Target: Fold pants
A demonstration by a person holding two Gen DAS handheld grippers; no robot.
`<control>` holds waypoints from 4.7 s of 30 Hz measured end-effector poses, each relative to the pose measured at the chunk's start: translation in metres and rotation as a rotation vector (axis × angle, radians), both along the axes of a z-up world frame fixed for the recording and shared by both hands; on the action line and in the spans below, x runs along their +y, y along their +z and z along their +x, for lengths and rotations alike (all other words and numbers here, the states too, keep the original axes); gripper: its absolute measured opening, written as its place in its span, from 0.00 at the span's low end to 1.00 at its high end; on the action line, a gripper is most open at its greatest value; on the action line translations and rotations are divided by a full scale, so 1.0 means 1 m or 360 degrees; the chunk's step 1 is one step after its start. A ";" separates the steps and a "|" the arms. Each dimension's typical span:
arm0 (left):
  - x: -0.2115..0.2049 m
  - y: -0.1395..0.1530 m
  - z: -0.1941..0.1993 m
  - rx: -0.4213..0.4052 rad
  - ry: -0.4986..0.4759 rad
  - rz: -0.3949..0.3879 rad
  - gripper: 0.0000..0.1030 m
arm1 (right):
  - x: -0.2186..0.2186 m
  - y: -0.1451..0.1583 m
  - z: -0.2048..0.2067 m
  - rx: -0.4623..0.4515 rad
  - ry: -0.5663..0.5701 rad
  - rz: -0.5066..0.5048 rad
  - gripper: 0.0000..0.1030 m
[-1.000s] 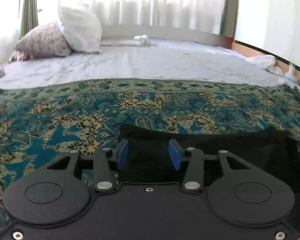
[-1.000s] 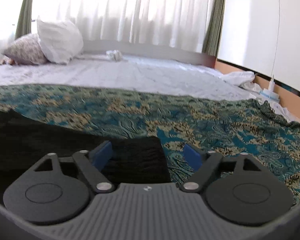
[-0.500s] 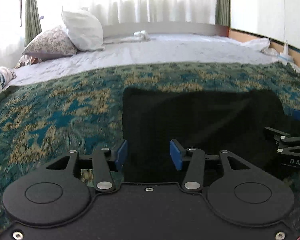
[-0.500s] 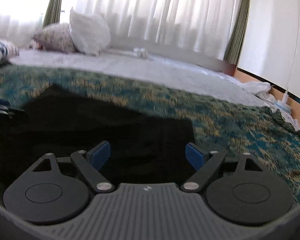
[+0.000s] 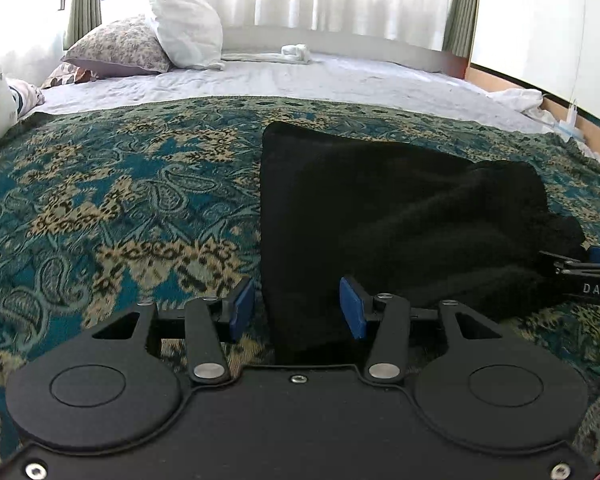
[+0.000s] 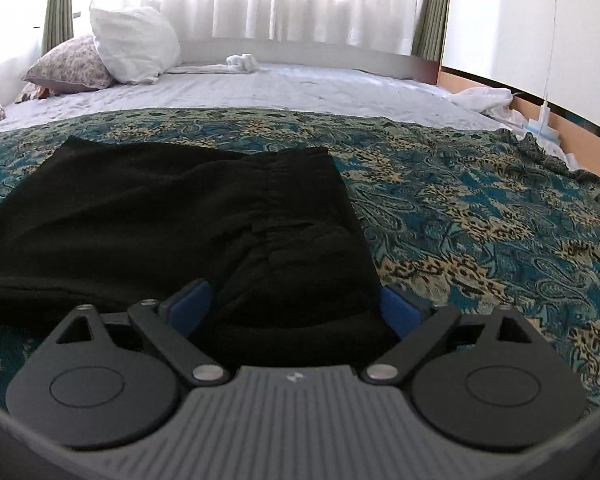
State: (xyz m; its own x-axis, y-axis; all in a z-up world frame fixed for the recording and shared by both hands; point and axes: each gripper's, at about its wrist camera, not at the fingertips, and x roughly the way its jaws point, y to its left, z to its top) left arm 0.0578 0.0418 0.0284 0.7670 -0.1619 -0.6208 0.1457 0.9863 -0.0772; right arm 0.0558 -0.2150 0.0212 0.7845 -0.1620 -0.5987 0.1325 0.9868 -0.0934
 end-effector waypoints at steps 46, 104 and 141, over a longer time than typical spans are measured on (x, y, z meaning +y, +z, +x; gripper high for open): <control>-0.046 -0.012 -0.061 0.0050 -0.0112 0.0105 1.00 | 0.024 -0.014 -0.089 -0.0093 0.0204 0.0051 1.00; -0.042 -0.021 -0.059 -0.0001 -0.0079 0.0091 1.00 | 0.014 -0.020 -0.070 -0.0049 0.0328 0.0074 1.00; -0.042 -0.021 -0.058 -0.0001 -0.0079 0.0090 1.00 | 0.014 -0.020 -0.071 -0.0050 0.0327 0.0072 1.00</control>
